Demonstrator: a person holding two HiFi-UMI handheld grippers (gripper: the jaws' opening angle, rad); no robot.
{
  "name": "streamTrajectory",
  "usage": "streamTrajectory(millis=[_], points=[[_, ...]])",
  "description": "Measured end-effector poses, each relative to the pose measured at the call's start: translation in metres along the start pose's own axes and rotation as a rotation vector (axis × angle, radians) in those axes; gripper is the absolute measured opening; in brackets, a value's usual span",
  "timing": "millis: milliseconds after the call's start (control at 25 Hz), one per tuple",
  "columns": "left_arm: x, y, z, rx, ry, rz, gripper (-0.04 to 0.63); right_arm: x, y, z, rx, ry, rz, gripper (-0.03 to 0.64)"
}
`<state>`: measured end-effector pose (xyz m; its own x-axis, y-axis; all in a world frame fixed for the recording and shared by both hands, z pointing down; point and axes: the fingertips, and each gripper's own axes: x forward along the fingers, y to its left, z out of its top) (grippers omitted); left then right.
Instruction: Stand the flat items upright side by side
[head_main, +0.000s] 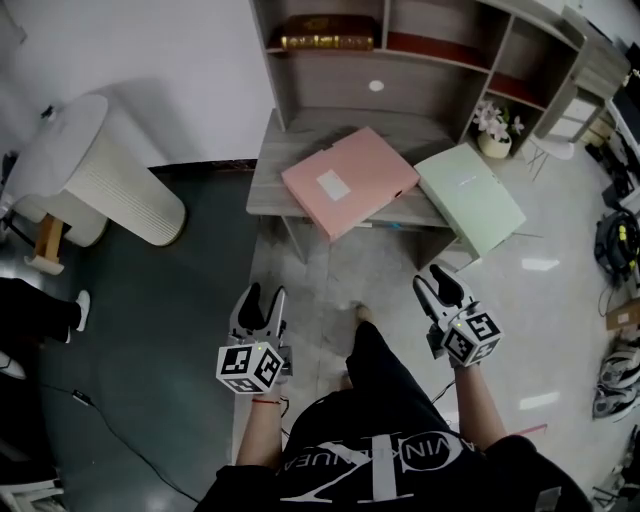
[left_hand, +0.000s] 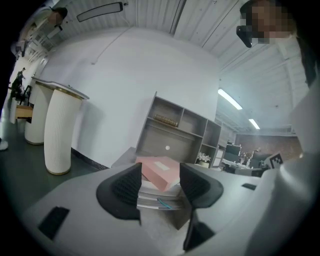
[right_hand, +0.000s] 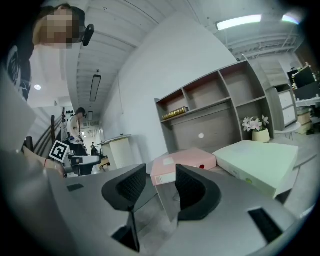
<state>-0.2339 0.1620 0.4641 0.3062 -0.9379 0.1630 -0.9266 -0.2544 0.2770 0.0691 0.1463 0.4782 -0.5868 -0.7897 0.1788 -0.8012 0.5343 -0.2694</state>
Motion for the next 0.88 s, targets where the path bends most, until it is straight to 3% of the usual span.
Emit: streamTrajectory(millis=[480, 880], points=[[0.104, -0.008, -0.002, -0.071, 0.069, -0.044, 0.233, 0.108, -0.041, 0.018, -0.044, 0.094, 0.093, 0.204], [0.168, -0.019, -0.051, -0.299, 0.176, -0.04, 0.282, 0.149, -0.079, 0.008, -0.034, 0.175, 0.114, 0.207]])
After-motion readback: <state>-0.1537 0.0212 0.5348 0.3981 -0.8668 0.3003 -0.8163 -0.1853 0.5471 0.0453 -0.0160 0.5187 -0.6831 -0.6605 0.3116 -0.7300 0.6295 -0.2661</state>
